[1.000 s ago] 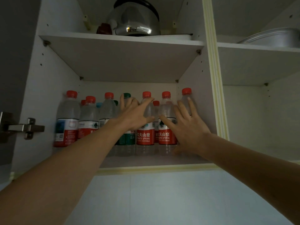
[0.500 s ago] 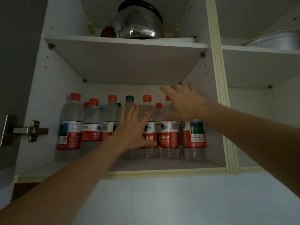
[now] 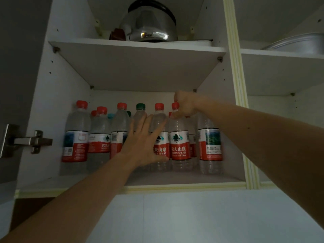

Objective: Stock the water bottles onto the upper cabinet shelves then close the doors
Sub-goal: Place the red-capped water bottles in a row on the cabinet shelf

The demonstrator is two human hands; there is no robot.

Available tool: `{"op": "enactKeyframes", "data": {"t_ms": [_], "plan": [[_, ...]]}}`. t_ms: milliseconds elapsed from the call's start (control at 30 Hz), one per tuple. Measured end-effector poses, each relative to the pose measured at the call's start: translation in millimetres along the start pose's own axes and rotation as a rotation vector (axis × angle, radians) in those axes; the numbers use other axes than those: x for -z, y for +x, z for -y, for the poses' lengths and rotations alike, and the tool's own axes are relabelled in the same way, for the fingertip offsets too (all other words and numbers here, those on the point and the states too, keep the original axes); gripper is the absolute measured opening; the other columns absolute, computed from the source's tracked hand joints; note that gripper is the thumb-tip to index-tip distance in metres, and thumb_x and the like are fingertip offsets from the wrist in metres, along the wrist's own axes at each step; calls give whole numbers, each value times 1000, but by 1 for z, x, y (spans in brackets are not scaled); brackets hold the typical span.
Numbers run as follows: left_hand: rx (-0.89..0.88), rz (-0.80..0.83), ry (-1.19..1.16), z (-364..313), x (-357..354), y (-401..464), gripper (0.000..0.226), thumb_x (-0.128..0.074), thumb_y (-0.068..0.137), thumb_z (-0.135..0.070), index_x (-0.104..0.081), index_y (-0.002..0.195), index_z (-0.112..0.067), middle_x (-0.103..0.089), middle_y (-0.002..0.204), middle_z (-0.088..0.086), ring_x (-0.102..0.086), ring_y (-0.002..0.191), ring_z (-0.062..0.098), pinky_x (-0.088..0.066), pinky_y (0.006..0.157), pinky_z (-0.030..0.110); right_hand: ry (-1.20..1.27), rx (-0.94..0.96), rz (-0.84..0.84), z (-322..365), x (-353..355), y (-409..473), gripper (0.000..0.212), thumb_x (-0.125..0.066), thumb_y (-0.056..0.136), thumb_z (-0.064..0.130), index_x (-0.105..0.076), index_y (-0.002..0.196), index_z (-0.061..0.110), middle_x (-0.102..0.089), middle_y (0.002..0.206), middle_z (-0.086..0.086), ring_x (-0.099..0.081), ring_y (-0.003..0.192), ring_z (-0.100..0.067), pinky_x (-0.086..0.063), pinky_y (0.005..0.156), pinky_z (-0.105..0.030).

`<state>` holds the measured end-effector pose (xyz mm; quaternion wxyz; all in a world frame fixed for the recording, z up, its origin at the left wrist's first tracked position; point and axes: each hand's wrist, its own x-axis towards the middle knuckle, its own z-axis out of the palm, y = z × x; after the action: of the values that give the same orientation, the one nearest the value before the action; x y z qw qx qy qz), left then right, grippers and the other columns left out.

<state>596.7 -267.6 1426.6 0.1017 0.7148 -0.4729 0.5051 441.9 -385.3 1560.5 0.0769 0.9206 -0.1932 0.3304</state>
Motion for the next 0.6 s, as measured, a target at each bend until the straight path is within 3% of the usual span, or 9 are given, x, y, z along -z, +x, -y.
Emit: {"op": "enactKeyframes", "data": {"t_ms": [67,200,400,533,600], "plan": [[5,15,31,0,0,-1,129,-50,64,-93,24,153,-36,15,165,12,18,151,31,7,119,64,108,-23,41,-1,-1,-3,76,-77,85,35,-37,146,15,-55,133,-9,-60,109,-26,-55,93,-42],[-4,62,29,0,3,-3,126,-41,64,-96,34,147,-39,26,163,11,27,149,31,12,119,62,456,-118,166,-3,-7,-10,62,-75,88,18,-41,139,21,-58,122,-12,-66,99,-29,-63,77,-46],[12,115,-29,17,9,-12,138,-68,64,-81,38,144,-44,45,155,3,43,142,24,18,114,54,564,-183,130,2,-7,-13,56,-77,86,9,-46,132,16,-60,116,-16,-68,95,-35,-62,74,-53],[34,143,-78,18,11,-14,145,-84,64,-60,35,146,-44,47,153,-2,42,142,21,7,115,53,635,-221,101,2,-12,-11,53,-75,87,6,-48,131,15,-59,118,-18,-68,96,-37,-62,73,-56],[50,161,-103,17,10,-12,146,-85,63,-59,35,145,-46,47,154,-3,41,143,21,1,117,58,660,-230,88,2,-13,-11,51,-74,88,5,-49,131,15,-59,118,-18,-67,98,-38,-61,73,-57]]}}
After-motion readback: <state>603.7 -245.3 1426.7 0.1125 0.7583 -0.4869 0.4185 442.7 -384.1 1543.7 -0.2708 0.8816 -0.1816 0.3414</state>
